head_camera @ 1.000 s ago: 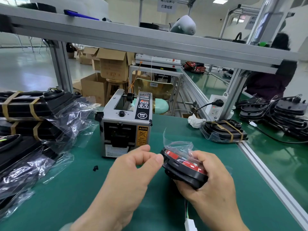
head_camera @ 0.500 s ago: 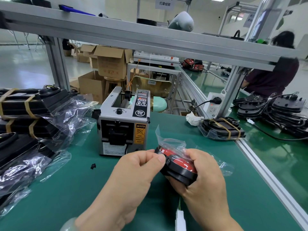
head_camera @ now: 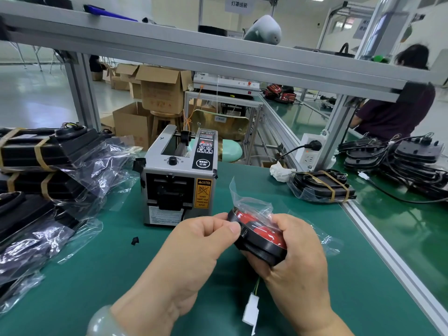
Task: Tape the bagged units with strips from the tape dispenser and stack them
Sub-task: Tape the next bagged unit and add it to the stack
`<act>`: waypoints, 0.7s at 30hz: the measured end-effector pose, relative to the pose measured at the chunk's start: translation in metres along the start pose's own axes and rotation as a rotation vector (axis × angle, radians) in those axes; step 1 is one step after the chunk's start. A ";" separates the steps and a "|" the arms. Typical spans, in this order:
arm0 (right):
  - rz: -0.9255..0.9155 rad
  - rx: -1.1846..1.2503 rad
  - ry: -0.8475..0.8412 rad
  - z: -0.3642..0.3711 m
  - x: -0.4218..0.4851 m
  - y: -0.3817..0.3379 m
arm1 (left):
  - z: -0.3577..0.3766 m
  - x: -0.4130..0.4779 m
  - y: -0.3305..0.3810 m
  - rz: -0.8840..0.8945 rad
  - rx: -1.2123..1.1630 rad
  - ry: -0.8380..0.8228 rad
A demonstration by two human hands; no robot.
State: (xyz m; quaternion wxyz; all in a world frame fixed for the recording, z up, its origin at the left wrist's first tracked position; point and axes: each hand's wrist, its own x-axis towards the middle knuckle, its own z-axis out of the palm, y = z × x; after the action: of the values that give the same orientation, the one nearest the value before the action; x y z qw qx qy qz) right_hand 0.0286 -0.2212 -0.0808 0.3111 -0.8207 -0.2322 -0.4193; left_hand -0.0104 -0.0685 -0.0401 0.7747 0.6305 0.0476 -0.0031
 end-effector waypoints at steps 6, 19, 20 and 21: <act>0.022 -0.004 -0.001 0.000 -0.002 0.002 | 0.003 0.001 -0.002 0.022 0.033 0.014; 0.037 -0.002 -0.013 0.000 -0.001 -0.001 | 0.006 0.003 -0.007 0.053 0.039 0.055; 0.042 0.000 -0.019 0.000 -0.001 -0.001 | 0.006 0.003 -0.008 0.057 0.040 0.059; 0.046 -0.001 -0.023 -0.001 -0.001 -0.002 | 0.007 0.004 -0.008 0.060 0.038 0.065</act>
State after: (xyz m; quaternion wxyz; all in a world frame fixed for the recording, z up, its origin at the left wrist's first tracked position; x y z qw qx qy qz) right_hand 0.0269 -0.2205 -0.0806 0.3176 -0.8306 -0.2168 -0.4028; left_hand -0.0068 -0.0764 -0.0470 0.7604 0.6460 0.0536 0.0397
